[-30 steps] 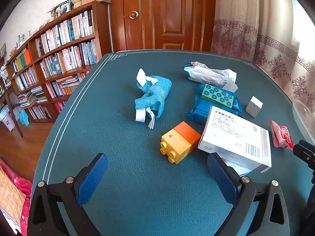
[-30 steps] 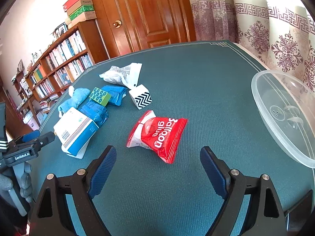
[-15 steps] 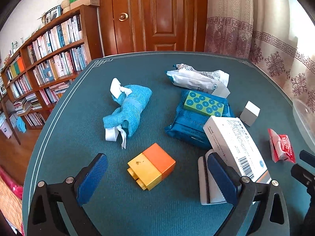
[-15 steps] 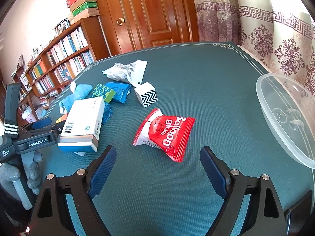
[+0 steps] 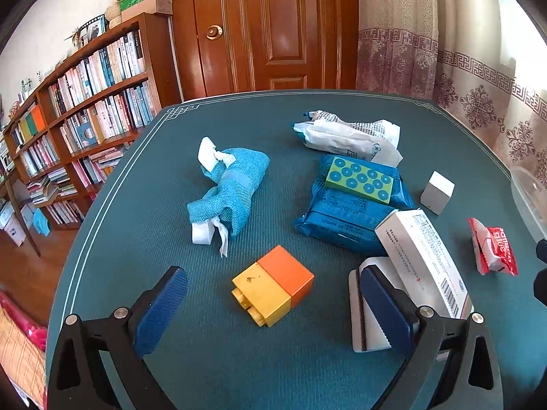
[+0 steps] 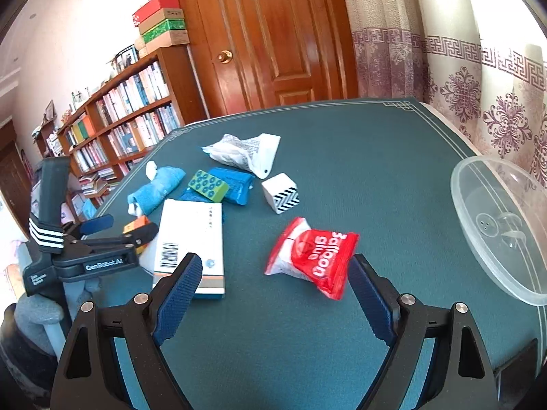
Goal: Organize objects
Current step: 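Move the right tool toward the white medicine box, then grasp the white medicine box with the right tool while the left tool grasps the yellow-orange brick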
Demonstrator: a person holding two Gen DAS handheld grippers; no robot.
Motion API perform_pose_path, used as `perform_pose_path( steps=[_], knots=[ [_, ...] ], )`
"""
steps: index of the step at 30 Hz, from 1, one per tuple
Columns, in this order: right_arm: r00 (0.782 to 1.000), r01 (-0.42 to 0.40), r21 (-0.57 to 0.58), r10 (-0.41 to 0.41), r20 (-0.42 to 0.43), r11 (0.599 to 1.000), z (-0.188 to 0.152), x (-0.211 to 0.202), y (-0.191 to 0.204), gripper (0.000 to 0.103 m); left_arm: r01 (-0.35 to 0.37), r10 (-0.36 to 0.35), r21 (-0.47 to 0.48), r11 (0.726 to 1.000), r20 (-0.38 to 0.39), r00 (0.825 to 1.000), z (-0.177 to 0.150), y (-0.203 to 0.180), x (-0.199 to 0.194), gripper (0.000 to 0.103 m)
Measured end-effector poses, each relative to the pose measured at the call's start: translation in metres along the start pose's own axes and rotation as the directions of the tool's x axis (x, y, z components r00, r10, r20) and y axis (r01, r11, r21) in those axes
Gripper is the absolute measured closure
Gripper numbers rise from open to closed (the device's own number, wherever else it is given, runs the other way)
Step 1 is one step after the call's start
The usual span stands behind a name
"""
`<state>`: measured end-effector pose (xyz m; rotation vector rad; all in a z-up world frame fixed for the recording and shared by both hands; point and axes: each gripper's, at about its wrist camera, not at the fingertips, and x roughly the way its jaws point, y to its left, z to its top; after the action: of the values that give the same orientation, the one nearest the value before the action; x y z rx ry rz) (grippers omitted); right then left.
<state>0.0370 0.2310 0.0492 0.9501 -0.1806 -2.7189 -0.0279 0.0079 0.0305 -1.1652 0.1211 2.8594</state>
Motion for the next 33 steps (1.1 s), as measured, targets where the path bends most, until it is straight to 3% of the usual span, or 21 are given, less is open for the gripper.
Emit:
perform_pose_path(
  steps=[6, 9, 19, 23, 28, 30, 33],
  knots=[
    [0.993, -0.1, -0.067, 0.095, -0.069, 0.993, -0.001, 0.023, 0.037, 0.015, -0.017, 0.017, -0.02, 1.0, -0.008, 1.0, -0.01, 0.013, 0.002, 0.0],
    [0.989, -0.112, -0.082, 0.103, -0.106, 0.99, -0.002, 0.041, 0.046, 0.015, -0.01, 0.01, -0.03, 1.0, -0.005, 1.0, -0.011, 0.017, 0.001, 0.0],
    [0.96, -0.173, 0.048, 0.18, -0.216, 0.984, 0.004, 0.092, 0.034, 0.016, 0.009, -0.008, -0.026, 1.0, 0.004, 1.0, -0.011, 0.02, 0.001, 0.0],
    [0.955, -0.184, 0.051, 0.191, -0.226, 0.982, 0.002, 0.096, 0.033, 0.036, 0.012, -0.013, -0.013, 1.0, -0.006, 1.0, -0.007, 0.018, 0.007, 0.0],
    [0.958, -0.186, 0.028, 0.188, -0.216, 0.982, 0.0, 0.089, 0.036, 0.037, 0.027, -0.027, -0.012, 1.0, -0.031, 0.999, -0.004, 0.017, 0.014, 0.0],
    [0.962, -0.184, 0.011, 0.183, -0.204, 0.983, -0.001, 0.083, 0.038, 0.039, 0.029, -0.029, -0.013, 1.0, -0.04, 0.999, -0.004, 0.018, 0.016, 0.004],
    [0.967, -0.184, -0.007, 0.18, -0.182, 0.983, 0.0, 0.074, 0.04, 0.039, 0.035, -0.035, -0.003, 0.999, -0.065, 0.997, -0.005, 0.016, 0.02, 0.02]
  ],
)
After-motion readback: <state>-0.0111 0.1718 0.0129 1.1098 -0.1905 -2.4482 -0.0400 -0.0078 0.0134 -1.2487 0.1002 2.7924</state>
